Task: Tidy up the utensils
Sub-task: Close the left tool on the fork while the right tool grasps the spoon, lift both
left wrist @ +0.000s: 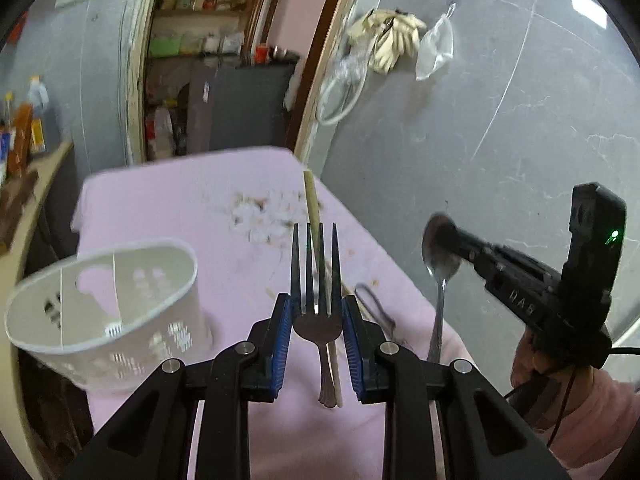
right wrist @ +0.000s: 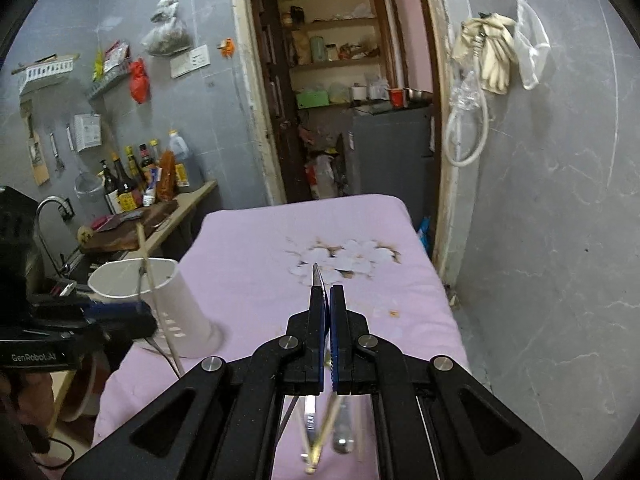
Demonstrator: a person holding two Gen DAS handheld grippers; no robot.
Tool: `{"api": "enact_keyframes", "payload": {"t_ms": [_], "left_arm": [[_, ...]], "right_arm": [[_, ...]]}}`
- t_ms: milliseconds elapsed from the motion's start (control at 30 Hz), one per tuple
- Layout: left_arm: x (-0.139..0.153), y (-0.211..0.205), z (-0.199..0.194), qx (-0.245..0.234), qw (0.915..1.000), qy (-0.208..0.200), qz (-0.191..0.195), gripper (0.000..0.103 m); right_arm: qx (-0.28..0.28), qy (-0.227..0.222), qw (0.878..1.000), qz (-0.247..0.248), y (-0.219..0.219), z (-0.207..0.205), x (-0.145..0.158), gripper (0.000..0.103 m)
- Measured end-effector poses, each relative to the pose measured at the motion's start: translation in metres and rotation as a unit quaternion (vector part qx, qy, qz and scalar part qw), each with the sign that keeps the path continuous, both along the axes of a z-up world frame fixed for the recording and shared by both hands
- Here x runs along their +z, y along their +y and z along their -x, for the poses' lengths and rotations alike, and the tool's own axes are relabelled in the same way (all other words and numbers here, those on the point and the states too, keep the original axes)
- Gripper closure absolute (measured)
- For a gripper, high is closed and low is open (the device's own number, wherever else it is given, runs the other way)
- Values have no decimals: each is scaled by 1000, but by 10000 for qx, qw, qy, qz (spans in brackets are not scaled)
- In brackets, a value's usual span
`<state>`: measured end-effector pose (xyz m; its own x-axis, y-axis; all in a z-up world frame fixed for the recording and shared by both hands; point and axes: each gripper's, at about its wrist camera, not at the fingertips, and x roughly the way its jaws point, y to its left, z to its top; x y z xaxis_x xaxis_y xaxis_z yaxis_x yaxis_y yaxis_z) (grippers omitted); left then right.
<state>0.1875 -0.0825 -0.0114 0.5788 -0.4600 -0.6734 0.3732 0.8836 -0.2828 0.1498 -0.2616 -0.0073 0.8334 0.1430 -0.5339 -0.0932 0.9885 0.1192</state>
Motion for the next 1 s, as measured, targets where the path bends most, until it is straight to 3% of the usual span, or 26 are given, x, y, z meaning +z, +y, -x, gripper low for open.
{"api": "enact_keyframes", "payload": {"t_ms": [133, 200, 233, 267, 300, 367, 533, 600, 800, 1000], "left_arm": [[-6, 27, 0, 128, 9974, 532, 464, 79], [-10, 29, 3, 171, 9985, 497, 141, 79], [-11, 25, 8, 158, 9986, 315, -390, 79], [-11, 23, 11, 81, 9977, 201, -639, 79], [-11, 23, 13, 2, 9975, 202, -677, 79], [-16, 29, 10, -180, 9969, 571, -506, 79], [-23, 47, -8, 61, 9958, 886, -221, 79], [-23, 50, -11, 119, 9962, 845, -150, 79], [2, 54, 2, 198, 9994, 160, 252, 79], [18, 55, 5, 1, 9998, -123, 168, 79]], "right_arm": [[39, 19, 10000, -23, 13, 4, -1, 101], [29, 71, 9999, -88, 16, 5, -3, 101], [26, 101, 9999, -124, 17, 5, -4, 101], [30, 120, 9998, -139, 18, 5, -5, 101], [38, 131, 9998, -146, 18, 5, -7, 101], [70, 172, 9997, -142, 22, 4, -9, 101], [75, 226, 9997, -108, 28, 3, -12, 101], [41, 233, 9997, -67, 29, 3, -12, 101], [-286, -3, 9996, 72, 23, 13, 1, 101], [-179, 153, 9997, -68, 19, 1, 1, 101]]}}
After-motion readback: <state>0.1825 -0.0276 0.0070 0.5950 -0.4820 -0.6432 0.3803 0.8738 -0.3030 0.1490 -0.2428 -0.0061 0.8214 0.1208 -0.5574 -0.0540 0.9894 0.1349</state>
